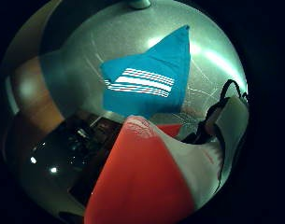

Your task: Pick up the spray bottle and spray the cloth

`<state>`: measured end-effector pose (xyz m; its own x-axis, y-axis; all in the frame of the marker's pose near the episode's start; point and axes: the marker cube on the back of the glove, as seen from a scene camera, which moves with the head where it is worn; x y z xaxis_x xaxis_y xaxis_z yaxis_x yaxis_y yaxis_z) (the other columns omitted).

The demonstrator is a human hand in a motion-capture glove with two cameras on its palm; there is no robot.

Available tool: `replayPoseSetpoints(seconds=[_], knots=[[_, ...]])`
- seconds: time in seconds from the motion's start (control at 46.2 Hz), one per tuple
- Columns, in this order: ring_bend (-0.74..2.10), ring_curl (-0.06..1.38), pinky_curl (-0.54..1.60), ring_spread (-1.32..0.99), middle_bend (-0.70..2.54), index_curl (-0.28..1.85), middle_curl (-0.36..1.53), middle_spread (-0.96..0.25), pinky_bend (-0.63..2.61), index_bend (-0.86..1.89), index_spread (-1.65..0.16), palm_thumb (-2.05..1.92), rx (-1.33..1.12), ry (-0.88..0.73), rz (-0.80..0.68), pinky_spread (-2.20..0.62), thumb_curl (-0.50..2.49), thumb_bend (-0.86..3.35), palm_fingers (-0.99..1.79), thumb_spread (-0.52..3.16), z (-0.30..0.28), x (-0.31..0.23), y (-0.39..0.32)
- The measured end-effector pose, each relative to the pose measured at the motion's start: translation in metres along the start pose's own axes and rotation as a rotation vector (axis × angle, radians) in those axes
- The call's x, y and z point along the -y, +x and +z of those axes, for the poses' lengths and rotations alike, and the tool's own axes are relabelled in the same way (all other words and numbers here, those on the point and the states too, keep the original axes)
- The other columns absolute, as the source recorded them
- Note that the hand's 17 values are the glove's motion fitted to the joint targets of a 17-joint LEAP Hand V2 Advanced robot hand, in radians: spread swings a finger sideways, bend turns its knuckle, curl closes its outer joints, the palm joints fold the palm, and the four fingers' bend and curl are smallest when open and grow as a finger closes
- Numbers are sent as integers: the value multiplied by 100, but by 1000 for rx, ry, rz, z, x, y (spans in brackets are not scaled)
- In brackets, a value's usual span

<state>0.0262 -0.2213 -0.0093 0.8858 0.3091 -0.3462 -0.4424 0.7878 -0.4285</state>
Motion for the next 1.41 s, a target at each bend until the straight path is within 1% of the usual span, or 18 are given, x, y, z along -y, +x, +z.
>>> replayPoseSetpoints(seconds=[0.043, 0.238, 0.346, 0.411, 0.433, 0.497, 0.584, 0.67, 0.714, 0.779, 0.843, 0.887, 0.952, 0.995, 1.081, 1.125, 1.211, 1.406], knots=[[58, 45, 37, -18, 57, 51, 49, -12, 29, 47, -16, 93, -23, -10, -9, -20, 72, -3, 139, 17, 1, -2, -12], [59, 45, 37, -18, 58, 51, 49, -12, 30, 46, -16, 92, -95, -14, 81, -21, 73, -3, 139, 15, 23, 0, -52], [59, 45, 37, -18, 58, 51, 49, -13, 30, 47, -16, 92, -60, -14, 23, -21, 74, -3, 139, 15, 37, -6, -45], [59, 45, 37, -18, 58, 51, 49, -13, 30, 47, -16, 92, -51, -4, 176, -21, 75, -3, 139, 15, 43, -5, -40], [59, 45, 37, -18, 58, 51, 49, -13, 30, 47, -16, 92, -50, -1, 204, -21, 75, -3, 139, 15, 43, -5, -40], [59, 45, 37, -18, 58, 51, 49, -13, 30, 47, -16, 92, -16, 8, 136, -21, 75, -3, 139, 15, 43, -10, -48], [59, 45, 37, -18, 58, 51, 49, -13, 30, 47, -16, 92, -93, 14, 157, -21, 75, -3, 139, 15, 45, -17, -42], [59, 45, 37, -18, 58, 51, 49, -13, 30, 47, -16, 92, 33, 44, 19, -20, 76, -3, 139, 14, 39, -27, -51], [59, 45, 37, -18, 58, 51, 49, -13, 30, 47, -16, 92, 80, 54, -7, -20, 76, -3, 139, 14, 38, -30, -55], [59, 45, 37, -18, 58, 51, 49, -13, 30, 48, -16, 92, 63, 51, 4, -20, 76, -3, 139, 14, 44, -29, -55], [59, 45, 37, -18, 58, 51, 49, -13, 30, 47, -16, 92, -25, 41, 110, -20, 77, -3, 139, 14, 55, -25, -42], [59, 45, 37, -18, 58, 51, 49, -13, 30, 47, -16, 92, -29, 40, 127, -20, 77, -3, 139, 14, 57, -26, -39], [59, 45, 37, -18, 58, 51, 49, -13, 30, 47, -16, 92, 74, 55, 46, -20, 77, -3, 139, 14, 54, -31, -51], [59, 45, 37, -18, 58, 51, 49, -13, 30, 47, -16, 92, 120, 74, 19, -20, 77, -3, 139, 14, 50, -34, -58], [59, 45, 37, -18, 58, 51, 49, -13, 30, 48, -16, 92, 9, 121, 59, -20, 77, -3, 139, 14, 42, -42, -50], [59, 45, 37, -18, 58, 51, 49, -13, 30, 48, -16, 92, 54, 160, 33, -20, 77, -3, 139, 14, 32, -48, -58], [59, 45, 37, -18, 58, 51, 49, -13, 31, 48, -16, 92, 354, 235, -135, -20, 78, -3, 139, 14, 8, -63, -98], [59, 45, 37, -18, 58, 51, 49, -13, 32, 48, -16, 92, 641, 358, -408, -20, 78, -3, 139, 14, -13, -83, -165]])
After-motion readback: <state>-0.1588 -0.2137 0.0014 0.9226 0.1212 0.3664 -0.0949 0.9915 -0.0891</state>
